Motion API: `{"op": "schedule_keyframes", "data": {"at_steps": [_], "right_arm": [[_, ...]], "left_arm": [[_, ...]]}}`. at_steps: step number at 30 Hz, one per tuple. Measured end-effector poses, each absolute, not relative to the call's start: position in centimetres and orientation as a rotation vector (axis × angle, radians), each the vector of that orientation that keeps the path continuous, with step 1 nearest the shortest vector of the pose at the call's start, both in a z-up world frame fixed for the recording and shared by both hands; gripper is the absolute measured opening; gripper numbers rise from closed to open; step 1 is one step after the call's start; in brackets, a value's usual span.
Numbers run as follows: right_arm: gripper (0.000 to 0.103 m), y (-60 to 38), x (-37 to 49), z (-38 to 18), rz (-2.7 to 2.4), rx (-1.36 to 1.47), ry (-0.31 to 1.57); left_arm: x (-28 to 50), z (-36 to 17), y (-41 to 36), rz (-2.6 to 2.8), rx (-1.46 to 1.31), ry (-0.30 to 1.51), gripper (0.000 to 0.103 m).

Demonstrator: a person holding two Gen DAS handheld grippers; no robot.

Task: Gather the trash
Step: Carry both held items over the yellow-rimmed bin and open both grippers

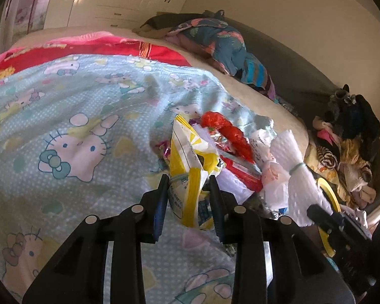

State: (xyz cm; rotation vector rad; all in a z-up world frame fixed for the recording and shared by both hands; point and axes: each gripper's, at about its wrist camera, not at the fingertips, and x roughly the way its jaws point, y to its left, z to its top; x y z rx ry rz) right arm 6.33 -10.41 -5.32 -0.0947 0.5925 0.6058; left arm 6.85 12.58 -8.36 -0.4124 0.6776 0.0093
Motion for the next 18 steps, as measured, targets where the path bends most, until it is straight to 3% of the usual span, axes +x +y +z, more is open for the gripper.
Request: {"op": "schedule_keyframes", "data": {"at_steps": [18], "right_arm": [[0.011, -19.1, 7.0, -3.1, 0.437, 0.03, 0.535]], "left_arm": [[7.4, -3.1, 4.5, -0.151, -0.285, 0.599, 0.03]]}}
